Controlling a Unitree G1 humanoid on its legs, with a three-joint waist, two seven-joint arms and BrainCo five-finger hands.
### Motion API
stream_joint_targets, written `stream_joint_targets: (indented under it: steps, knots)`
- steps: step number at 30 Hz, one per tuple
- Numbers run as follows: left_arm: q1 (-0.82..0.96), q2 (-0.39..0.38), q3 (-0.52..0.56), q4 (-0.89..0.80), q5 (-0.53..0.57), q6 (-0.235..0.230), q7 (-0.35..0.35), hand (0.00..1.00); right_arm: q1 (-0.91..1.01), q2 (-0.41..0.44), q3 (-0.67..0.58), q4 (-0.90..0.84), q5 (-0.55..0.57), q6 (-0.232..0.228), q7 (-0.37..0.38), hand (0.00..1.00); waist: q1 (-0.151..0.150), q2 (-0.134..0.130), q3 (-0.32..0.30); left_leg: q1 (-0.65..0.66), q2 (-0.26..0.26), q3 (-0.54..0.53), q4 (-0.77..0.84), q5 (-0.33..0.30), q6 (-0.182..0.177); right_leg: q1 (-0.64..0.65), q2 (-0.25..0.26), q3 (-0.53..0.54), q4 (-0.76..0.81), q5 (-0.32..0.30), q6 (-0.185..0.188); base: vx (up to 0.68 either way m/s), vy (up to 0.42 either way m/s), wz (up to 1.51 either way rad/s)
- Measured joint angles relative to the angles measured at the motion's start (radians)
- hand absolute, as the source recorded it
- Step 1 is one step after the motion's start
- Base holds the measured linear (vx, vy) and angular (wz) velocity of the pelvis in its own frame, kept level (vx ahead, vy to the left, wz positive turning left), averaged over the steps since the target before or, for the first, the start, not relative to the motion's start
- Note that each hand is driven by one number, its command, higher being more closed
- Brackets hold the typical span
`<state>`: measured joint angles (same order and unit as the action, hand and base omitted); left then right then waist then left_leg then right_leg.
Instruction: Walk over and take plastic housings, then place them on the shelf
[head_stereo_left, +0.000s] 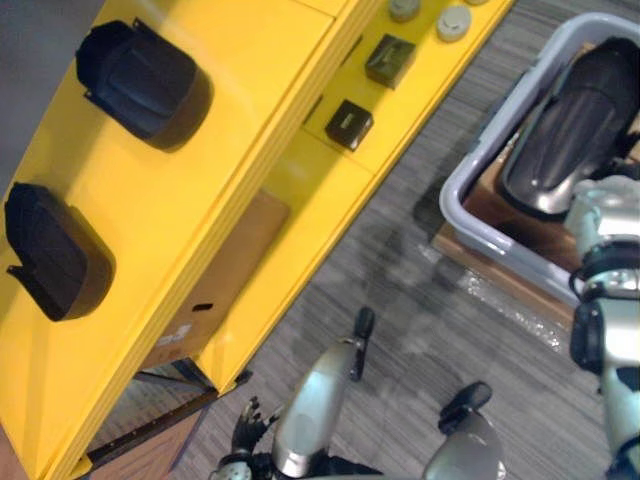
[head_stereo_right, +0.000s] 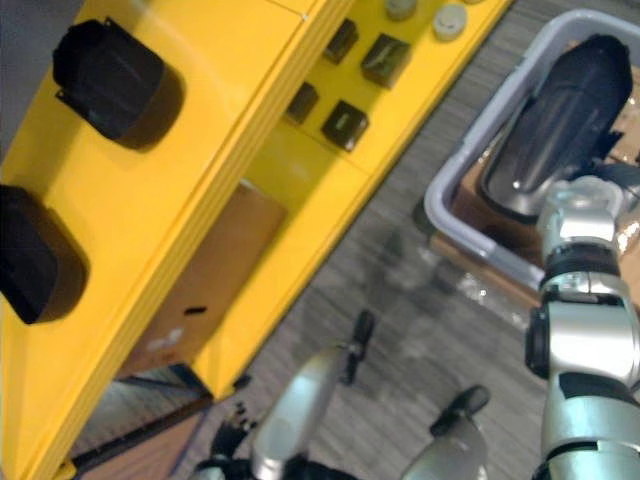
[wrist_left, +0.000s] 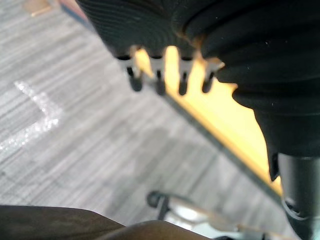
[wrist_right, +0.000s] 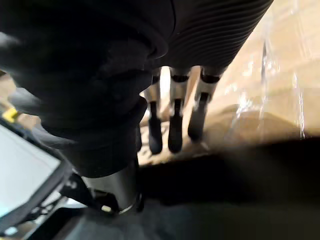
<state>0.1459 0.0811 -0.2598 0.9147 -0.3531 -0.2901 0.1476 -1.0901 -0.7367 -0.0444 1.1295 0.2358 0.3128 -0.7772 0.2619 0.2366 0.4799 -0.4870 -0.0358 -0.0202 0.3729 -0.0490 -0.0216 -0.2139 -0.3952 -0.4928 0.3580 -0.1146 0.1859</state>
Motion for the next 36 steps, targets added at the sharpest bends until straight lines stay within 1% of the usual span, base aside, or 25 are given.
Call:
stream_joint_targets:
  steps: [1,3,4,7,8,11,14,15,16,18,21,22,24,26,27,28,29,30,32,33,34,36]
  knots:
    - [0.000,0.000,-0.001,0.001,-0.001,0.001,0.000,0.00,0.000,0.001,0.000,0.007,-0.009,0.013,0.021,1.00,0.000,0.002,-0.001,0.000,0.002,0.000,-0.002,0.002,-0.003,-0.002,0.002,0.000,0.000,0.000,0.000,0.00,0.000,0.00]
    - [0.000,0.000,-0.003,0.001,-0.002,0.002,-0.001,0.00,0.000,0.000,-0.001,0.009,-0.015,0.018,0.032,1.00,0.000,0.003,-0.002,0.000,0.003,-0.001,-0.005,0.004,-0.004,-0.003,0.002,0.000,0.002,0.000,0.000,0.00,0.000,0.00]
    - [0.000,0.000,-0.005,0.001,-0.002,0.002,-0.001,0.00,0.000,0.001,0.001,0.008,-0.016,0.028,0.040,1.00,0.001,0.004,-0.003,0.000,0.003,-0.002,-0.011,0.008,-0.005,-0.007,0.003,0.000,0.003,0.000,0.000,0.00,0.000,0.00]
    - [0.000,0.000,-0.010,0.001,-0.004,0.002,-0.001,0.00,0.000,0.003,0.008,0.009,-0.029,0.057,0.041,1.00,0.002,0.006,-0.004,-0.001,0.003,-0.003,-0.014,0.012,-0.006,-0.010,0.003,-0.001,0.005,-0.001,-0.001,-0.02,-0.011,0.01]
    - [0.000,0.001,-0.017,0.001,-0.005,0.001,-0.001,0.00,0.000,0.005,0.009,0.011,-0.056,0.081,0.045,1.00,0.004,0.008,-0.005,-0.001,0.004,-0.004,-0.013,0.012,-0.006,-0.010,0.003,-0.001,0.007,-0.001,-0.002,-0.04,-0.010,0.01]
    - [0.000,0.001,-0.019,-0.001,-0.006,-0.002,0.000,0.00,-0.001,0.005,0.009,0.012,-0.100,0.104,0.063,1.00,0.004,0.008,-0.006,-0.001,0.003,-0.006,-0.010,0.011,-0.006,-0.011,0.003,-0.001,0.011,-0.002,-0.004,-0.03,-0.005,0.02]
    - [0.001,0.003,-0.022,-0.014,-0.006,-0.024,0.000,0.00,0.000,0.003,0.032,0.022,-0.180,0.128,0.113,1.00,0.003,0.008,-0.005,-0.004,0.005,-0.009,-0.004,0.011,-0.006,-0.012,0.005,-0.003,0.014,-0.005,-0.010,-0.02,-0.002,0.01]
    - [0.002,0.011,-0.029,-0.034,-0.006,-0.032,-0.001,0.00,0.001,0.003,0.039,0.022,-0.213,0.128,0.139,1.00,0.001,0.008,-0.005,-0.008,0.007,-0.012,0.002,0.011,-0.006,-0.012,0.008,-0.003,0.014,-0.007,-0.013,0.00,0.000,0.00]
    - [0.002,0.016,-0.030,-0.046,-0.005,-0.033,-0.002,0.00,0.001,0.002,0.044,0.022,-0.223,0.128,0.149,1.00,0.000,0.007,-0.005,-0.009,0.008,-0.013,0.004,0.010,-0.006,-0.012,0.009,-0.004,0.014,-0.007,-0.013,-0.03,-0.008,0.04]
    - [0.001,0.039,-0.037,-0.162,-0.005,-0.036,-0.004,0.00,0.003,0.000,0.058,0.020,-0.284,0.123,0.196,1.00,-0.006,0.006,-0.004,-0.022,0.014,-0.022,0.018,0.010,-0.007,-0.012,0.018,-0.011,0.015,-0.007,-0.013,-0.03,-0.014,0.04]
    - [-0.022,0.051,-0.031,-0.317,-0.033,-0.035,-0.004,0.00,0.021,0.001,0.059,0.008,-0.352,0.117,0.231,1.00,-0.007,0.003,-0.002,-0.022,0.022,-0.022,0.024,0.009,-0.008,-0.009,0.027,-0.008,0.016,-0.003,-0.013,-0.03,-0.011,-0.02]
    - [-0.046,0.030,-0.030,-0.414,-0.033,-0.028,-0.004,0.00,0.031,0.005,0.067,-0.031,-0.381,0.107,0.238,1.00,-0.020,-0.007,0.005,-0.022,0.028,-0.019,0.030,0.009,-0.009,-0.010,0.031,-0.002,0.018,0.000,-0.013,-0.04,-0.009,-0.09]
    - [-0.063,0.017,-0.036,-0.461,-0.033,-0.023,-0.004,0.00,0.043,0.011,0.072,-0.070,-0.416,0.096,0.241,1.00,-0.035,-0.017,0.012,-0.022,0.035,-0.015,0.040,0.005,-0.010,-0.008,0.035,0.002,0.019,0.000,-0.014,-0.04,-0.007,-0.15]
    - [-0.099,0.021,-0.034,-0.532,-0.009,0.000,0.002,0.00,0.051,0.036,0.075,-0.154,-0.459,0.079,0.243,1.00,-0.060,-0.056,0.038,-0.012,0.064,0.005,0.057,-0.009,-0.019,-0.011,0.058,0.028,0.016,0.006,-0.022,-0.04,-0.012,-0.39]
    - [-0.123,0.025,-0.031,-0.538,0.010,0.007,0.007,0.00,0.061,0.037,0.075,-0.185,-0.469,0.077,0.243,1.00,-0.062,-0.071,0.049,-0.003,0.074,0.014,0.055,-0.010,-0.021,-0.009,0.064,0.036,0.015,0.007,-0.025,-0.05,-0.031,-0.42]
    - [-0.160,0.030,-0.027,-0.547,0.028,0.015,0.025,0.00,0.077,0.038,0.075,-0.229,-0.491,0.075,0.243,1.00,-0.070,-0.089,0.054,0.008,0.087,0.028,0.053,-0.011,-0.022,-0.009,0.075,0.049,0.015,0.007,-0.029,-0.04,-0.031,-0.31]
    - [-0.175,0.030,-0.027,-0.552,0.041,0.022,0.035,0.00,0.082,0.039,0.075,-0.245,-0.499,0.073,0.243,1.00,-0.074,-0.091,0.054,0.013,0.092,0.032,0.052,-0.011,-0.023,-0.008,0.079,0.055,0.015,0.008,-0.031,-0.04,-0.039,-0.24]
    - [-0.193,0.031,-0.026,-0.564,0.057,0.038,0.051,0.00,0.090,0.045,0.075,-0.266,-0.512,0.063,0.243,1.00,-0.086,-0.093,0.055,0.021,0.097,0.034,0.051,-0.011,-0.023,-0.003,0.084,0.058,0.014,0.009,-0.033,-0.03,-0.025,-0.14]
    - [-0.229,0.033,-0.026,-0.580,0.099,0.052,0.088,0.00,0.104,0.068,0.079,-0.302,-0.530,0.044,0.243,1.00,-0.101,-0.101,0.056,0.050,0.109,0.052,0.036,-0.009,-0.026,0.005,0.091,0.076,0.010,0.012,-0.037,-0.03,-0.029,-0.28]
    - [-0.251,0.036,-0.026,-0.580,0.125,0.056,0.110,0.00,0.107,0.090,0.097,-0.313,-0.544,0.039,0.241,1.00,-0.110,-0.115,0.055,0.067,0.120,0.063,0.021,-0.005,-0.032,0.007,0.101,0.089,0.000,0.016,-0.044,-0.02,-0.036,-0.39]
    - [-0.269,0.041,-0.026,-0.580,0.143,0.061,0.125,0.00,0.113,0.102,0.105,-0.326,-0.548,0.036,0.239,1.00,-0.114,-0.124,0.054,0.073,0.124,0.068,0.010,0.000,-0.037,0.007,0.107,0.092,-0.004,0.019,-0.047,-0.02,-0.047,-0.34]
    - [-0.355,0.059,-0.025,-0.566,0.191,0.077,0.167,0.00,0.139,0.141,0.109,-0.381,-0.576,0.022,0.228,1.00,-0.134,-0.163,0.054,0.098,0.145,0.078,-0.034,0.023,-0.053,0.008,0.130,0.105,-0.019,0.027,-0.060,-0.02,-0.068,-0.22]
